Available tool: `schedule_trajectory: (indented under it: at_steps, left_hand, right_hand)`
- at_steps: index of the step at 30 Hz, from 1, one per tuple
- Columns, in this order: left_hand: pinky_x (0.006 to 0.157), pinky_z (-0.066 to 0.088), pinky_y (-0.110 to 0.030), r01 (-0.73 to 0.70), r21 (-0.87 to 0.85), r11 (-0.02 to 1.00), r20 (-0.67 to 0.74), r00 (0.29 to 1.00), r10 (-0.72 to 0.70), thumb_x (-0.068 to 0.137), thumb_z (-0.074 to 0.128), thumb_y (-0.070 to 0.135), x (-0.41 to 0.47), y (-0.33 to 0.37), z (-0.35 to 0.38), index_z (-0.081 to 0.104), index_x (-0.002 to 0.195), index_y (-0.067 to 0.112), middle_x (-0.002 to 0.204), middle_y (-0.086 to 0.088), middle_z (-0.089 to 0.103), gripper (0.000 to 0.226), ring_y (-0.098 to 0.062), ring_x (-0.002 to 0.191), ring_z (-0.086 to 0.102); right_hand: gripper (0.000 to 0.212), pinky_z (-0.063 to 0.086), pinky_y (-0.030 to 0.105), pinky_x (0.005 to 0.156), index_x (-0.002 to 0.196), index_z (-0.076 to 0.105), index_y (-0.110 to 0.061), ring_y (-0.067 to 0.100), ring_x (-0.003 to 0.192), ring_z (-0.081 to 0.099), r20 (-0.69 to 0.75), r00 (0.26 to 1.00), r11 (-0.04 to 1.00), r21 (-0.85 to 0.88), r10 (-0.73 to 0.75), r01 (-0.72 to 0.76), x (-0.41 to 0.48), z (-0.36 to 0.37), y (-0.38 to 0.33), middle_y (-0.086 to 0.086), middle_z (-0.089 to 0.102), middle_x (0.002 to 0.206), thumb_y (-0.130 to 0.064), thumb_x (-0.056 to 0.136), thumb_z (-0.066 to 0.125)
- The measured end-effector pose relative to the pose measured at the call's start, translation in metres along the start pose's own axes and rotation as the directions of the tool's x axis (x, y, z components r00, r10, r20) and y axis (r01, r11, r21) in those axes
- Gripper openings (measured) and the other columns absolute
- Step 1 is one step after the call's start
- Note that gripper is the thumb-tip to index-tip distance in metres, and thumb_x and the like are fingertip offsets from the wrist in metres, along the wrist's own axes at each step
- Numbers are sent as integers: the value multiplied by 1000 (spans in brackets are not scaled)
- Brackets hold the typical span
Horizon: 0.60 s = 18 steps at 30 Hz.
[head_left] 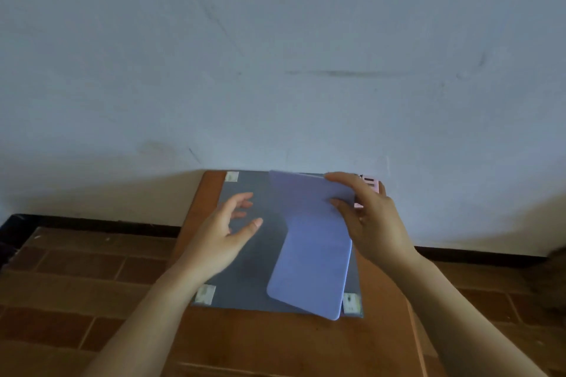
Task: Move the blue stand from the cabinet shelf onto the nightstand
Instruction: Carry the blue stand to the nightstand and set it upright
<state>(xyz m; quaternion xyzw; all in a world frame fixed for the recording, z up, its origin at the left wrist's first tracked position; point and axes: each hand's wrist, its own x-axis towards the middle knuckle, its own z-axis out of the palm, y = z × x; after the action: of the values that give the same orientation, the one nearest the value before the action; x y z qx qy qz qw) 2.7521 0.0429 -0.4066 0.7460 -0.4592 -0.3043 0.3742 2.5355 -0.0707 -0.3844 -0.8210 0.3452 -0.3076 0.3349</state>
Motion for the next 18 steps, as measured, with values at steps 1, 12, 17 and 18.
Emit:
schedule_trajectory:
  at_steps: [1,12,17,18]
  left_hand:
    - [94,46,-33,-15,2,1000,2,1000,15,86,60,31,1,-9,7,41,120,42,118,27,48,41,9,111,47]
    - [95,29,-15,-301,217,929,122,952,280,89,54,38,-11,-68,73,35,135,33,133,19,40,50,7,121,35]
    - [97,13,-1,-422,413,807,210,906,366,92,49,39,-23,-67,77,36,137,30,142,17,35,48,4,131,28]
    - [99,13,-4,-430,426,796,223,902,369,92,49,39,-25,-67,78,36,137,30,145,17,32,48,3,134,25]
  right_hand:
    - [44,47,30,67,117,50,-40,4,75,53,-17,1000,1000,-4,-19,19,0,6,8,-23,57,88,-7,88,53]
    - [44,54,32,74,109,46,-53,11,70,64,-196,971,991,-43,-136,130,-3,39,57,-19,67,84,-18,86,58]
    - [53,51,18,74,117,46,-51,1,82,62,-215,966,988,20,-143,150,-8,37,52,-22,62,101,-12,84,61]
    - [55,50,14,75,120,45,-49,0,88,60,-224,965,989,36,-135,146,-10,35,51,-18,61,108,-12,84,62]
